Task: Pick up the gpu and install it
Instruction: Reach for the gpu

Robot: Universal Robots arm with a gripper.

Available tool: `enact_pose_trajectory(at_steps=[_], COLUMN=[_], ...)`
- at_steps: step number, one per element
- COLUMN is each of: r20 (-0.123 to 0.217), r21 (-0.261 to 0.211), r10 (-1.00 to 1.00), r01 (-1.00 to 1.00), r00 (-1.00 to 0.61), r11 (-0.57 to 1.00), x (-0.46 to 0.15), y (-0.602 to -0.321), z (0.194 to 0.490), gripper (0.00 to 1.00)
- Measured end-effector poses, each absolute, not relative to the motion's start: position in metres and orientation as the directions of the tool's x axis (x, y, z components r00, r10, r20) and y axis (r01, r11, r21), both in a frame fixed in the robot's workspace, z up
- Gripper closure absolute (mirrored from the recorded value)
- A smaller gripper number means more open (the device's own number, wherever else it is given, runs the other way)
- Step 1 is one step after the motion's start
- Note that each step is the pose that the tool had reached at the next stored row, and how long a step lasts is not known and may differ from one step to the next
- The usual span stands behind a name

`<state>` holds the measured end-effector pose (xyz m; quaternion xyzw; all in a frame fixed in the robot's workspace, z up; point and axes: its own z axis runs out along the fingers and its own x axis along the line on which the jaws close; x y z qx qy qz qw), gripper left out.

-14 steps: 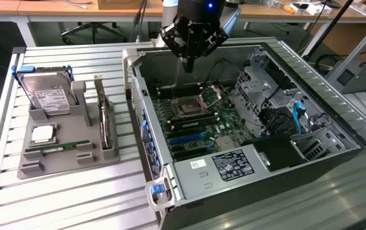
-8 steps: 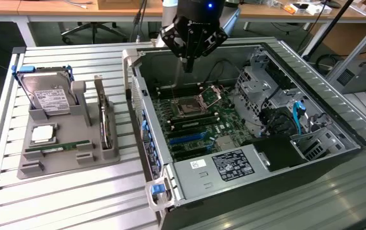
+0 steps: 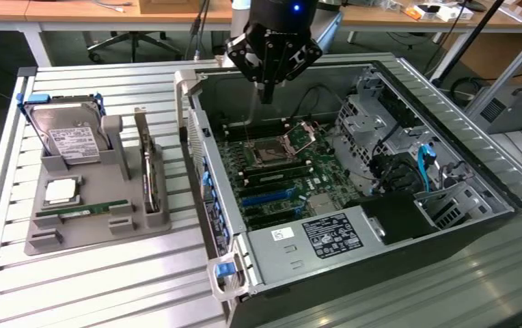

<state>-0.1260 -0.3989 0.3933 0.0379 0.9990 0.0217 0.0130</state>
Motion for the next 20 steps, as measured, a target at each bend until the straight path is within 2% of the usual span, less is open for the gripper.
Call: enact_pose_trajectory(at_steps=[20], r20=[-0.024], r21=[0.044], r10=[0.076], r01=[0.075], r00=[-0.997], r11=[0.996], x=[-0.1309], y=[-0.3989], z=[0.3933], gripper=[0.89])
